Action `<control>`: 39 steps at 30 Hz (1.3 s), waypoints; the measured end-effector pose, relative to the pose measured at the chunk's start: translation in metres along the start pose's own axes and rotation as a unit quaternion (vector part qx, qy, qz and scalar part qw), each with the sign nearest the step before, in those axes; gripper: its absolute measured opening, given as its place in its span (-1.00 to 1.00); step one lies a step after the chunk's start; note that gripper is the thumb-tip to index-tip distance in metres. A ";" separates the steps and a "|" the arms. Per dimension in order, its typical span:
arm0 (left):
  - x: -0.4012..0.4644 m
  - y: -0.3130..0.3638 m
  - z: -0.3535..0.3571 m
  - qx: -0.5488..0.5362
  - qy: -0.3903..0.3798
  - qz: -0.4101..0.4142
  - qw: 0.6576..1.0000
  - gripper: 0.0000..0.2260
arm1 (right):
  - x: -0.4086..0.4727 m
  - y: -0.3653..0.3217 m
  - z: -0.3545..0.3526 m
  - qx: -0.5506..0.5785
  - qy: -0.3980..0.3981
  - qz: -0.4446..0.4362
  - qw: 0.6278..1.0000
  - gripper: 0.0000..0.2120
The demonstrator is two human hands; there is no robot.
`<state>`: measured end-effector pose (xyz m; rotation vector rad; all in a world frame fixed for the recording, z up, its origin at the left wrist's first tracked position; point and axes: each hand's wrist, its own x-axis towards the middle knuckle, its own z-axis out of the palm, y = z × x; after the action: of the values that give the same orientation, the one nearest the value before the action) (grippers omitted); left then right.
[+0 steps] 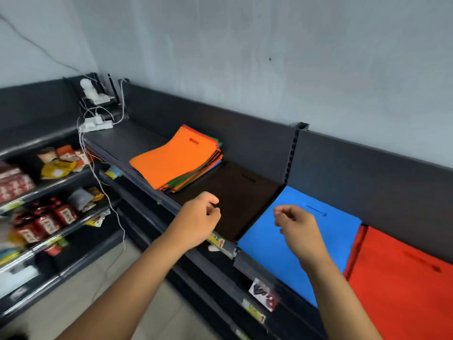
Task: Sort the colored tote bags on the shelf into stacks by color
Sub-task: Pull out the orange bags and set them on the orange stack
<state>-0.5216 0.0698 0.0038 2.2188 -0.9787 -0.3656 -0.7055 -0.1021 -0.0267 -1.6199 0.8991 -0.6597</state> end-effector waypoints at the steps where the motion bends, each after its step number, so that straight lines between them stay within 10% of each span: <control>1: 0.001 -0.011 -0.012 -0.009 -0.001 -0.007 1.000 -0.77 | 0.000 -0.006 0.014 -0.002 -0.002 -0.004 1.000 -0.87; 17: 0.091 -0.170 -0.096 -0.040 0.046 -0.079 0.995 -0.84 | 0.083 -0.035 0.238 -0.067 -0.115 0.019 0.991 -0.92; 32: 0.244 -0.238 -0.161 0.092 0.065 0.043 0.993 -0.78 | 0.232 -0.025 0.326 -0.004 0.031 0.092 0.995 -0.81; 39: 0.324 -0.258 -0.166 0.149 -0.039 0.048 0.987 -0.27 | 0.236 -0.032 0.341 0.008 0.139 0.133 0.981 -0.74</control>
<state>-0.0790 0.0361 -0.0454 2.4262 -1.2466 -0.2781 -0.2939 -0.1085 -0.0834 -1.3799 1.2839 -0.7120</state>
